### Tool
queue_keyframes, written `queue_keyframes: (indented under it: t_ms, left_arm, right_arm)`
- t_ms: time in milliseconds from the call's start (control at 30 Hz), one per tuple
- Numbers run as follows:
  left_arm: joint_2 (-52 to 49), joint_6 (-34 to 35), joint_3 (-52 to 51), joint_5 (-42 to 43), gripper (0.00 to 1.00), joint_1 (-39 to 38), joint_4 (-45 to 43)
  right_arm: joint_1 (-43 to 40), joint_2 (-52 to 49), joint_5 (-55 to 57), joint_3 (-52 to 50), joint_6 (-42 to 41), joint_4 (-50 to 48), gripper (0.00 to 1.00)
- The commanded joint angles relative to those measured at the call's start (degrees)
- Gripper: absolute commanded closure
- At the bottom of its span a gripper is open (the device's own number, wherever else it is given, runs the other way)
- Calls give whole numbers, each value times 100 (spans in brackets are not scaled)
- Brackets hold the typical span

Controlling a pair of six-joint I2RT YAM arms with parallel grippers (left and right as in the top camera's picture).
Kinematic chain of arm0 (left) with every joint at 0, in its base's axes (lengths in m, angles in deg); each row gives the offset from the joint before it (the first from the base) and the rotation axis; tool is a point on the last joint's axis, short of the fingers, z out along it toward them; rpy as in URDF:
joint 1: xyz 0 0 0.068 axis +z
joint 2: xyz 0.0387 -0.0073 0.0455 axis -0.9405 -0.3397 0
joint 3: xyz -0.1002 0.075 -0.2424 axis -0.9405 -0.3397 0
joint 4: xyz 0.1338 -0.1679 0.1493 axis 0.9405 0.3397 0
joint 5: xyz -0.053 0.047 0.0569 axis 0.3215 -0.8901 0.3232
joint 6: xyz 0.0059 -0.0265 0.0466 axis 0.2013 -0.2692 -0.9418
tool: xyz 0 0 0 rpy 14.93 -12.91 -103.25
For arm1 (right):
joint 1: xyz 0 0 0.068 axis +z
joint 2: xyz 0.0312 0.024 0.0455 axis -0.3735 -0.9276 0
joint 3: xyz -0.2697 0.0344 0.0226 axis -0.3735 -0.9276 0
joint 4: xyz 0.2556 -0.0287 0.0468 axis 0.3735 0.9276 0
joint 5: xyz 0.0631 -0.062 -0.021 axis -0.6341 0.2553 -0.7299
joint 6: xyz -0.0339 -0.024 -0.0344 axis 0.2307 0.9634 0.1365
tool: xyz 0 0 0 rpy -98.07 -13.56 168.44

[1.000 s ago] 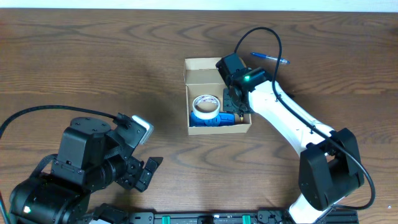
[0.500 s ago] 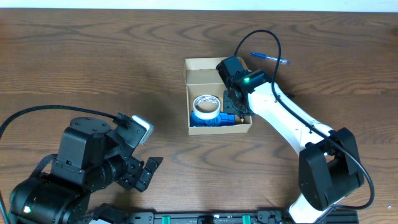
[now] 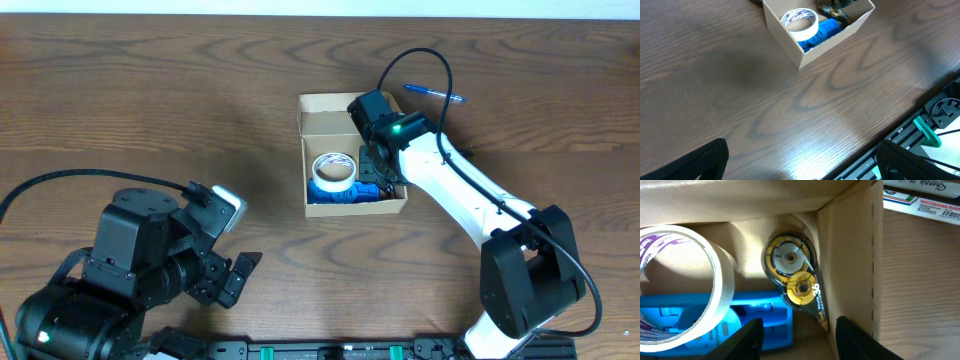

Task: Pack container
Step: 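Release the dispenser and raise the right gripper out of the box, then move the right gripper up to the blue pen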

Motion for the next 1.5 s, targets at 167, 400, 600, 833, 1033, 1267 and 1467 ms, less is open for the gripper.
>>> queue_keyframes:
  t_ms: [167,400,600,833,1033,1267,1467]
  left_arm:
    - [-2,-39,46,76,5,13,20]
    - [-2,-39,46,74,5,13,20]
    - [-2,-39,46,76,5,11,20]
    - [-2,-39,46,76,5,13,20]
    - [-2,-39,46,76,5,13,20]
    - [-2,-39,46,76,5,13,20]
    - [-2,-39,46,76,5,13,20]
  right_arm:
    - [39,116,-387,291,92,72,52]
    - [-11,726,-435,1292,470,490,50]
    - [-208,1419,-433,1744,1445,455,46]
    - [-835,1777,-433,1744,3091,533,44]
    - [-1613,1641,-433,1720,3829,448,43]
    - [-2192,1113,-452,1720,4699,-310,32]
    - [-2688,293,-1169,1757,4911,-1102,26]
